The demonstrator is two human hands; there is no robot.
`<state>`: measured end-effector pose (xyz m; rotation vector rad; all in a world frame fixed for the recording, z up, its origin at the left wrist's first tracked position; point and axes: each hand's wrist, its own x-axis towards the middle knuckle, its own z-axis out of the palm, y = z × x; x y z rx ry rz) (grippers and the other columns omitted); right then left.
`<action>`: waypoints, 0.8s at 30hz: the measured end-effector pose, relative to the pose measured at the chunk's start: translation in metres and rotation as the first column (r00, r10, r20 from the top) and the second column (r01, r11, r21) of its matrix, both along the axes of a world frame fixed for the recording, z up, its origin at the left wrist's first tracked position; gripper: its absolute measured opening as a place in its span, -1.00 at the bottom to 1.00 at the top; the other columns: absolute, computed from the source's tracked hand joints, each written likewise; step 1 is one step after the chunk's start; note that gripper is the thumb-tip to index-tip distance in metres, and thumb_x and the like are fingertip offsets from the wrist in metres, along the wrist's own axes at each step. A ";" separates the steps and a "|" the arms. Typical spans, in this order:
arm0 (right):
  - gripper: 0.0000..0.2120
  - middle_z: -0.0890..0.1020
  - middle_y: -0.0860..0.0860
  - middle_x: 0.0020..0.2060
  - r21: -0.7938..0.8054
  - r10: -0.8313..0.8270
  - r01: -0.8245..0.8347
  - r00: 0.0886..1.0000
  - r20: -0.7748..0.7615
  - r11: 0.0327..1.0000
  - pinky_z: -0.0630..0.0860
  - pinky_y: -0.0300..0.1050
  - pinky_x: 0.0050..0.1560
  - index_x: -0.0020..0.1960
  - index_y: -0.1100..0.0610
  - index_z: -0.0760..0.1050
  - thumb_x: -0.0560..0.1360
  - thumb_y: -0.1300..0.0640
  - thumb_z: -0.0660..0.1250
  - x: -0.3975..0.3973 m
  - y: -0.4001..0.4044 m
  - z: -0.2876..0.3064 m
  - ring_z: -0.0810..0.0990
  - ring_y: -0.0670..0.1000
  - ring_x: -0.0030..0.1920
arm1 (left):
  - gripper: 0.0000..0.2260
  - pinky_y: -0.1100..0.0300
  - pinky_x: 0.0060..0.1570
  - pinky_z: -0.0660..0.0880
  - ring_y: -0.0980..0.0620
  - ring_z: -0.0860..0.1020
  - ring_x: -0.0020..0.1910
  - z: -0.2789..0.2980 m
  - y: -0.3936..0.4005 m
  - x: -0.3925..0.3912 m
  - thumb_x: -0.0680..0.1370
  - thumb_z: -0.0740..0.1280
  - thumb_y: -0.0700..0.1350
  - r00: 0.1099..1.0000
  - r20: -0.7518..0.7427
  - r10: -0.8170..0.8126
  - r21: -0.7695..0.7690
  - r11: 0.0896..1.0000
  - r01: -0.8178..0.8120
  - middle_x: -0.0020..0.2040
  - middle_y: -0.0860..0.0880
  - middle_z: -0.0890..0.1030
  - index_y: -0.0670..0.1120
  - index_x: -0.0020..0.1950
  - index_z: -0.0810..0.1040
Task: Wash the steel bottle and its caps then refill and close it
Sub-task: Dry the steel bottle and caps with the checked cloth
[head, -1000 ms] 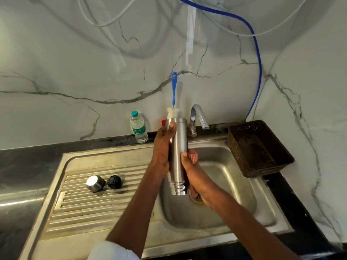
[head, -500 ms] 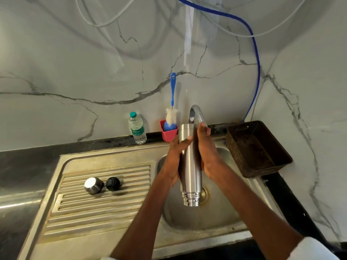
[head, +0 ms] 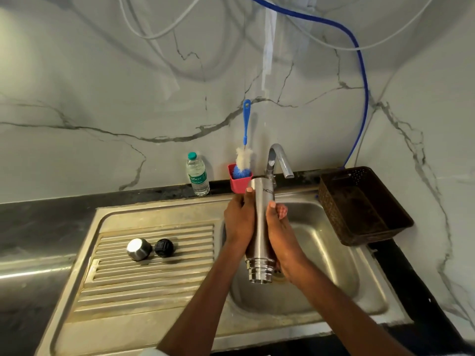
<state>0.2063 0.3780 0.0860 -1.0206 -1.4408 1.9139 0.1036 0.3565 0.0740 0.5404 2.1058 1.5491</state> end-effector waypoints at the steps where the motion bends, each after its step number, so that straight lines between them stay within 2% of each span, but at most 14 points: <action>1: -0.64 0.69 0.02 0.08 0.027 -0.043 0.044 0.999 -0.017 0.999 0.65 -0.15 0.05 0.24 -0.09 0.46 0.63 -0.29 0.14 -0.004 0.008 0.006 0.71 -0.12 0.01 | -0.55 0.03 -0.04 0.60 -0.06 0.69 -0.09 -0.002 -0.003 0.006 0.74 0.14 0.21 1.000 0.010 -0.029 0.018 0.999 0.029 -0.11 -0.04 0.73 -0.06 0.03 0.67; 3: -0.67 0.67 0.04 0.11 0.096 -0.106 0.110 0.993 -0.049 0.989 0.63 0.01 0.20 0.21 -0.10 0.46 0.63 -0.29 0.16 -0.014 0.024 0.017 0.69 -0.07 0.07 | -0.51 -0.07 0.09 0.66 -0.05 0.74 -0.04 -0.002 -0.004 0.014 0.74 0.09 0.25 0.983 0.143 -0.114 0.100 0.990 0.100 -0.05 -0.06 0.76 -0.03 0.12 0.70; 5: -0.66 0.67 0.04 0.17 0.154 -0.114 0.123 0.991 -0.066 0.980 0.57 0.14 0.31 0.29 -0.13 0.46 0.63 -0.28 0.19 -0.020 0.033 0.025 0.68 -0.01 0.16 | -0.51 -0.12 0.25 0.62 -0.03 0.73 0.10 0.006 -0.003 0.019 0.71 0.10 0.31 0.948 0.240 -0.211 0.182 0.968 0.170 0.09 -0.05 0.76 0.04 0.29 0.66; 6: -0.55 0.65 0.04 0.23 0.187 -0.105 0.114 0.993 -0.057 0.976 0.54 0.15 0.34 0.38 -0.12 0.44 0.61 -0.33 0.20 -0.023 0.034 0.026 0.66 -0.01 0.21 | -0.52 -0.13 0.31 0.58 -0.04 0.72 0.17 0.012 -0.002 0.021 0.71 0.11 0.30 0.924 0.281 -0.261 0.232 0.952 0.198 0.16 -0.06 0.75 0.04 0.37 0.62; 8: -0.26 0.54 0.00 0.41 0.261 -0.081 0.087 0.996 -0.033 0.961 0.46 0.09 0.44 0.59 -0.06 0.24 0.54 -0.42 0.20 -0.025 0.028 0.031 0.56 -0.06 0.37 | -0.53 -0.11 0.40 0.52 -0.05 0.67 0.27 0.021 -0.003 0.019 0.72 0.13 0.28 0.876 0.368 -0.311 0.333 0.924 0.188 0.26 -0.09 0.71 0.03 0.43 0.59; 10: -0.23 0.30 -0.06 0.59 0.374 -0.033 0.046 0.999 -0.043 0.926 0.32 -0.05 0.55 0.67 -0.07 0.02 0.58 -0.32 0.19 -0.020 0.013 0.031 0.34 -0.16 0.53 | -0.48 -0.05 0.44 0.47 -0.06 0.63 0.34 0.025 -0.008 0.011 0.69 0.12 0.32 0.812 0.470 -0.346 0.383 0.909 0.165 0.32 -0.09 0.68 0.05 0.45 0.57; 12: -0.27 0.01 -0.18 0.66 0.532 0.046 -0.054 0.999 0.028 0.845 0.18 -0.04 0.60 0.68 -0.15 -0.13 0.63 -0.26 0.14 -0.005 -0.008 0.025 0.07 -0.19 0.62 | -0.35 -0.10 0.49 0.41 -0.12 0.58 0.41 0.023 -0.012 -0.002 0.62 0.10 0.43 0.759 0.535 -0.371 0.411 0.899 0.150 0.38 -0.11 0.64 0.06 0.51 0.52; 14: -0.31 -0.14 -0.21 0.66 0.658 0.123 -0.180 0.983 0.133 0.731 0.11 0.16 0.62 0.65 -0.22 -0.22 0.67 -0.23 0.10 0.016 -0.027 0.009 -0.12 -0.10 0.65 | -0.25 -0.22 0.49 0.42 -0.27 0.57 0.39 0.024 -0.015 -0.012 0.58 0.11 0.50 0.705 0.612 -0.359 0.423 0.901 0.092 0.37 -0.24 0.62 -0.02 0.51 0.51; 16: -0.35 -0.22 -0.23 0.64 0.739 0.170 -0.298 0.954 0.245 0.604 0.07 0.23 0.62 0.64 -0.26 -0.25 0.71 -0.16 0.08 0.035 -0.039 -0.003 -0.24 -0.06 0.65 | -0.21 -0.26 0.40 0.49 -0.35 0.59 0.34 0.024 -0.015 -0.017 0.53 0.19 0.48 0.675 0.664 -0.322 0.404 0.914 0.039 0.32 -0.34 0.63 -0.11 0.48 0.51; 17: -0.38 -0.25 -0.24 0.63 0.769 0.157 -0.336 0.941 0.300 0.544 0.03 0.23 0.62 0.63 -0.29 -0.24 0.72 -0.15 0.06 0.038 -0.042 -0.006 -0.29 -0.06 0.64 | -0.18 -0.24 0.39 0.51 -0.36 0.59 0.34 0.022 -0.015 -0.018 0.50 0.25 0.47 0.679 0.672 -0.296 0.386 0.922 0.020 0.31 -0.35 0.62 -0.14 0.49 0.50; 19: -0.43 -0.27 -0.22 0.63 0.789 0.128 -0.362 0.929 0.346 0.497 -0.01 0.25 0.62 0.61 -0.35 -0.22 0.71 -0.18 0.01 0.035 -0.041 -0.006 -0.35 -0.02 0.63 | -0.19 -0.20 0.42 0.48 -0.33 0.57 0.36 0.017 -0.018 -0.017 0.50 0.30 0.42 0.642 0.693 -0.328 0.412 0.911 0.020 0.35 -0.34 0.60 -0.17 0.51 0.48; 21: -0.45 -0.23 -0.12 0.66 0.821 0.066 -0.323 0.941 0.333 0.471 -0.03 0.31 0.61 0.63 -0.27 -0.12 0.70 -0.17 0.00 0.018 -0.029 0.003 -0.34 0.09 0.63 | -0.32 -0.12 0.47 0.44 -0.21 0.58 0.38 0.013 -0.022 -0.009 0.61 0.22 0.35 0.638 0.683 -0.355 0.436 0.899 0.034 0.37 -0.25 0.61 -0.13 0.51 0.51; 22: -0.45 -0.19 -0.08 0.67 0.837 0.018 -0.288 0.949 0.316 0.465 -0.04 0.32 0.61 0.64 -0.23 -0.09 0.71 -0.14 0.02 0.006 -0.018 0.008 -0.32 0.12 0.64 | -0.39 -0.08 0.48 0.42 -0.14 0.58 0.40 0.011 -0.024 -0.004 0.66 0.18 0.32 0.640 0.671 -0.374 0.446 0.894 0.055 0.39 -0.19 0.62 -0.09 0.51 0.52; 24: -0.44 -0.11 -0.09 0.67 0.811 -0.029 -0.230 0.957 0.290 0.538 -0.03 0.28 0.62 0.63 -0.28 -0.08 0.70 -0.13 0.06 -0.013 0.007 0.024 -0.25 0.10 0.65 | -0.46 -0.03 0.43 0.45 -0.05 0.59 0.40 0.016 -0.029 0.006 0.69 0.14 0.30 0.646 0.641 -0.415 0.480 0.873 0.085 0.40 -0.09 0.63 0.01 0.51 0.53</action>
